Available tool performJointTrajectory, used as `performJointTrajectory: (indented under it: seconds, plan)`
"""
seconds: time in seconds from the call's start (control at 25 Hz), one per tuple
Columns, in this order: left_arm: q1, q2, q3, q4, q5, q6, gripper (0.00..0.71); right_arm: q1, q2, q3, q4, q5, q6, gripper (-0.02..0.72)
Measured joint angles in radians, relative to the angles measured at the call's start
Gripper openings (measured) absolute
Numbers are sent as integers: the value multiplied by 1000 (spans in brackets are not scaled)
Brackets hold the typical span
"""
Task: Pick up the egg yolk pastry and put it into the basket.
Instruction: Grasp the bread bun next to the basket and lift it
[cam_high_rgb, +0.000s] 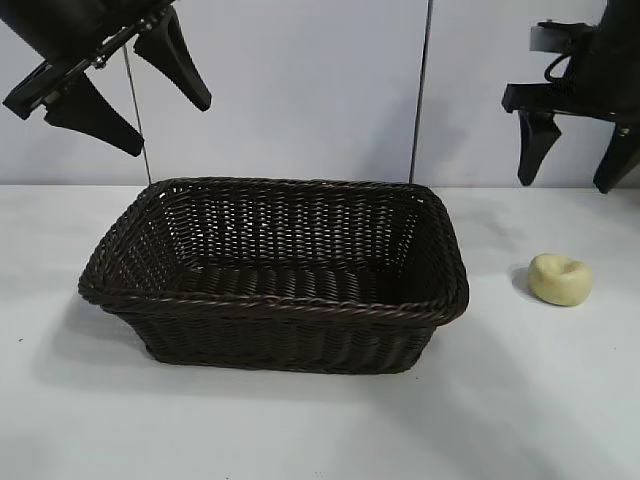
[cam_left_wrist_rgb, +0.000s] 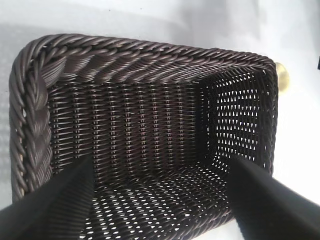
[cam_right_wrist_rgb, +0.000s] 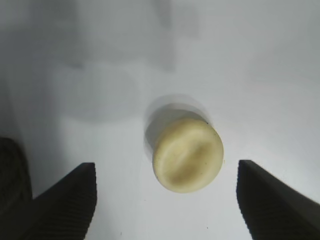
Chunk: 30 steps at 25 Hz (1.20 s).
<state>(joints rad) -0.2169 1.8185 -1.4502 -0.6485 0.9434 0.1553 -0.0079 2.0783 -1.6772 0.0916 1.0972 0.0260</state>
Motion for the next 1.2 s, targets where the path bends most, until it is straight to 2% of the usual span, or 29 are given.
performJointTrajectory:
  seconds: [0.24,0.72,0.8,0.96,1.2]
  plan:
    - [0,0,0,0,0,1,540,0,78,0,-4,29,0,559]
    - [0,0,0,0,0,1,540,0,135,0,-81,25,27,550]
    - [0,0,0,0,0,1,540,0,135,0,-92,17,30,507]
    - [0,0,0,0,0,2,540,0,135,0,-92,7,33,375]
    - [0,0,0,0,0,2,540,0,135,0,-92,4,28,97]
